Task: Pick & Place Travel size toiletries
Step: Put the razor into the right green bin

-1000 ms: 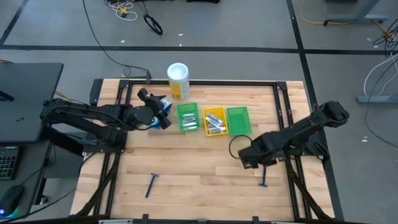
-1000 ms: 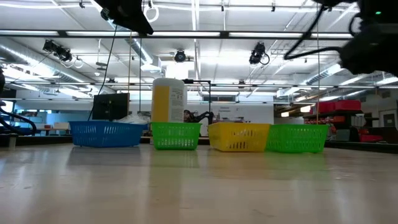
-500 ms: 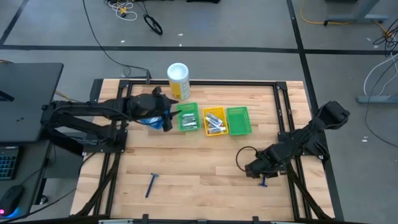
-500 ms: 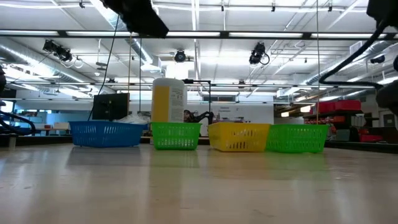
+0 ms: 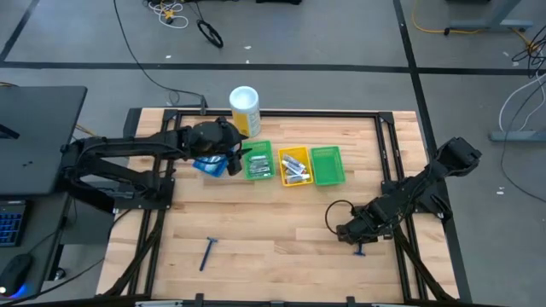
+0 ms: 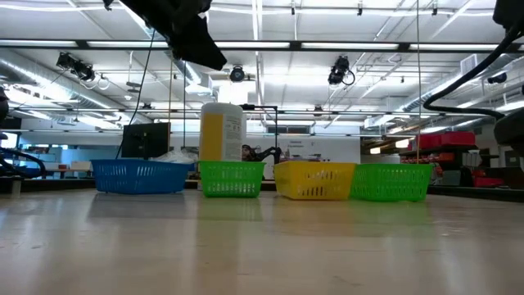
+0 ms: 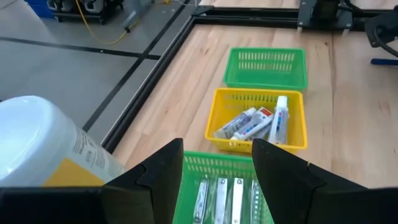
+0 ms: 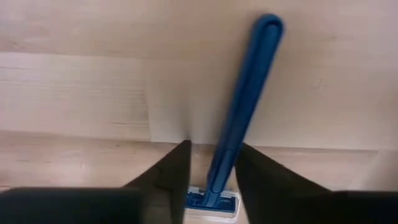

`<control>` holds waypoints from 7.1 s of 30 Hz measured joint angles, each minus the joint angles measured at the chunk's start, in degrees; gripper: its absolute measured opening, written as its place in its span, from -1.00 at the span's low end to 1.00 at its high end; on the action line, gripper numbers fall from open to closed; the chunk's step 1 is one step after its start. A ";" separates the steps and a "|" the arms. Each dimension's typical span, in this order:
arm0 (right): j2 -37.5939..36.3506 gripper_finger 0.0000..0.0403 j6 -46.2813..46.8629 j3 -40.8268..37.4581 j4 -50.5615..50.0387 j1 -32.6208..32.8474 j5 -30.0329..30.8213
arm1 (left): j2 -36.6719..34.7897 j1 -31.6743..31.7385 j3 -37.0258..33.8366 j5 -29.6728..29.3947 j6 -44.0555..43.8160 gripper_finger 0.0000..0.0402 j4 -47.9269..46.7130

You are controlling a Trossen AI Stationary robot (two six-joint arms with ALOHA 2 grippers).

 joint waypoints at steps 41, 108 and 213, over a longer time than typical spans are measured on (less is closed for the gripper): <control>-5.49 -0.80 -72.08 17.61 -8.63 -26.16 31.96 | -0.02 -0.04 0.00 0.02 4.02 0.00 1.14; -1.66 -0.34 -119.60 14.79 35.66 -43.89 16.15 | -0.02 -13.58 0.02 -0.99 -31.56 0.00 -15.53; -1.66 0.05 -126.40 14.38 47.03 -47.74 20.12 | 29.92 -40.06 0.00 0.93 -82.05 -0.76 -23.54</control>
